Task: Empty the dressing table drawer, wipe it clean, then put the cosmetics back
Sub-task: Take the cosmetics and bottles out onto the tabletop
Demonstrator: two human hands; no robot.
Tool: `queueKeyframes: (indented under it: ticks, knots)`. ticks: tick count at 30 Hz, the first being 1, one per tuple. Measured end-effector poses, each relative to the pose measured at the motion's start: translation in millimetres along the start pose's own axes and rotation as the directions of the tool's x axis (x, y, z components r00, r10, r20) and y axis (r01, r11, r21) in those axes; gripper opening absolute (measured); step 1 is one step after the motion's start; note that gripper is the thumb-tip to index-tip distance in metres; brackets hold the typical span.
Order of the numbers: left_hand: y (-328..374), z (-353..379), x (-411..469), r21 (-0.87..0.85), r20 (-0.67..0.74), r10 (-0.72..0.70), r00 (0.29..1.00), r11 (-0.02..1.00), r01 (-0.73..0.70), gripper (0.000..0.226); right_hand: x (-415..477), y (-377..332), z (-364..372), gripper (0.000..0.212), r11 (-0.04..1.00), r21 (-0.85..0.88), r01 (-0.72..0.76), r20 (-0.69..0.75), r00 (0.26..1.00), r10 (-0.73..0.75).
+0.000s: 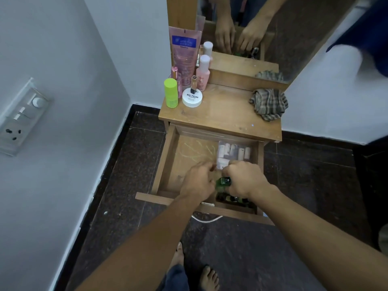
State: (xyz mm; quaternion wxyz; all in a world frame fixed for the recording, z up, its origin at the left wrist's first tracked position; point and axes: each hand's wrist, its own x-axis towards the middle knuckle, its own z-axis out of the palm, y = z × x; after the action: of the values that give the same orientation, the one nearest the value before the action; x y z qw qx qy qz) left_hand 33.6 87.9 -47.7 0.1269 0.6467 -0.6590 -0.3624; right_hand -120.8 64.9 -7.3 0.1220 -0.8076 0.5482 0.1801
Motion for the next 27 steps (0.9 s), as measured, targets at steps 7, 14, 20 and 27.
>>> queueKeyframes:
  ticks: [7,14,20,27]
  knots:
    - [1.5,3.7,4.7,-0.012,0.013,0.047,0.999,0.999,-0.047,0.052,6.8,-1.4,-6.5,0.030,0.999,0.040,0.000,-0.066,0.998,0.002]
    - [17.6,-29.7,20.2,-0.158,-0.382,0.025,0.924,0.983,-0.092,0.027,29.2,-3.0,-59.1,0.029,0.924,0.375,0.073,-0.342,0.937,0.065]
    - [33.5,-63.4,54.8,-0.325,-0.664,-0.192,0.723,0.945,-0.047,0.034,72.0,-23.8,-94.0,0.023,0.807,0.553,0.207,-0.543,0.824,0.161]
    - [25.8,-82.1,86.5,-0.426,-0.666,-0.336,0.666,0.904,0.031,0.041,116.2,-39.8,-108.5,0.021,0.804,0.534,0.259,-0.609,0.778,0.155]
